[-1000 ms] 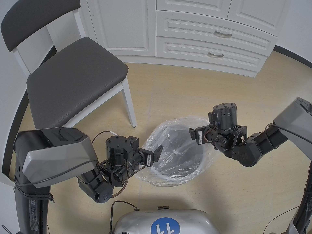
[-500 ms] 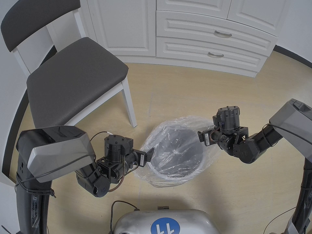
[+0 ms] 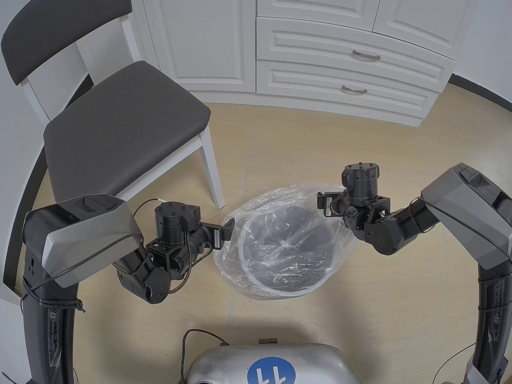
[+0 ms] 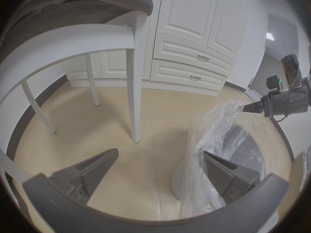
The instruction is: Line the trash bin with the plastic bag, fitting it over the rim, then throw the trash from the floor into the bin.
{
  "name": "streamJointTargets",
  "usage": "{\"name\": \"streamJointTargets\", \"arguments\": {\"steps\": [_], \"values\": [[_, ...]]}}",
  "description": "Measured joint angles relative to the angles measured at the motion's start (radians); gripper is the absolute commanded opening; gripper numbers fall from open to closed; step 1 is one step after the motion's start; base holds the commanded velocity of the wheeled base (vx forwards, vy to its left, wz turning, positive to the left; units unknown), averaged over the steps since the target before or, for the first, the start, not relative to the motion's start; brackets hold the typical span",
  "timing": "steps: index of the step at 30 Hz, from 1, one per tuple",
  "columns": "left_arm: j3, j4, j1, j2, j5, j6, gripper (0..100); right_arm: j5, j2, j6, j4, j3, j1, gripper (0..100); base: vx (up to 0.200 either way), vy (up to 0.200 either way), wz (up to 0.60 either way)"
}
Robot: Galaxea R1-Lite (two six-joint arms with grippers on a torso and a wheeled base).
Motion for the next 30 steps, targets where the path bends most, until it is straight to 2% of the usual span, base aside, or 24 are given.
{"name": "streamJointTargets", "arguments": {"steps": [7, 14, 23, 30], "values": [[-0.033, -0.002, 0.008, 0.003, 0.007, -0.004, 100, -0.003, 0.05, 0.034, -0.042, -0.069, 0.0, 100, 0.0, 0.0, 0.0], [-0.099, -0.007, 0.009, 0.045, 0.049, -0.007, 100, 0.004, 0.129, 0.034, -0.109, -0.137, -0.006, 100, 0.0, 0.0, 0.0], [-0.198, 0.0, 0.037, 0.144, 0.071, -0.006, 100, 0.012, 0.232, 0.041, -0.113, -0.217, -0.018, 100, 0.0, 0.0, 0.0], [-0.206, 0.007, 0.043, 0.195, 0.071, -0.004, 100, 0.012, 0.278, 0.056, -0.114, -0.254, -0.022, 100, 0.0, 0.0, 0.0]]}}
